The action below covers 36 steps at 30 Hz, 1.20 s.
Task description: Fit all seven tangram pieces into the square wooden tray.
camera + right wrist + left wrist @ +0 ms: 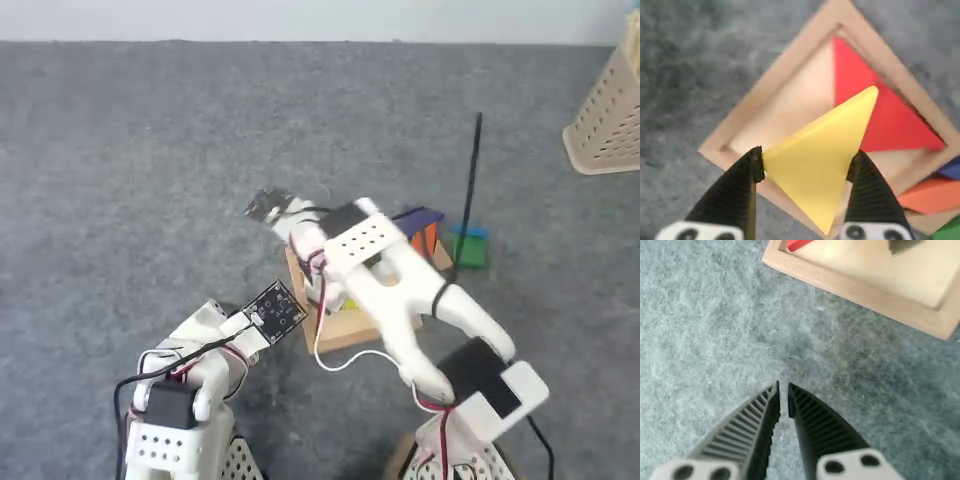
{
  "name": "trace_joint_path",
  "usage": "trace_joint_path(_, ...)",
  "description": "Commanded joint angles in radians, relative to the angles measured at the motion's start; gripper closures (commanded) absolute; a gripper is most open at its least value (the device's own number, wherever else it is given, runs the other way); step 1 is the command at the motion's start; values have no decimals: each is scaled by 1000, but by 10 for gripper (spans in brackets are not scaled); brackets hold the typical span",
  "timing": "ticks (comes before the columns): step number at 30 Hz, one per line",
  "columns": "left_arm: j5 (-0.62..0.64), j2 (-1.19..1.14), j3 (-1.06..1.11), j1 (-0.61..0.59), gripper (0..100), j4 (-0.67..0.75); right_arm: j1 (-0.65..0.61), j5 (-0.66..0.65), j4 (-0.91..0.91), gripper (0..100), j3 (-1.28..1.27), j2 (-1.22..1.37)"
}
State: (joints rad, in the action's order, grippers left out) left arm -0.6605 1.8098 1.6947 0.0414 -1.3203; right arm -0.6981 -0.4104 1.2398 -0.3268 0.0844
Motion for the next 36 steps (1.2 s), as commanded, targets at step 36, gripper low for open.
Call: trace_joint_path(36,-11,17,-10,5,973,-5,222,525,-61,924,49,102)
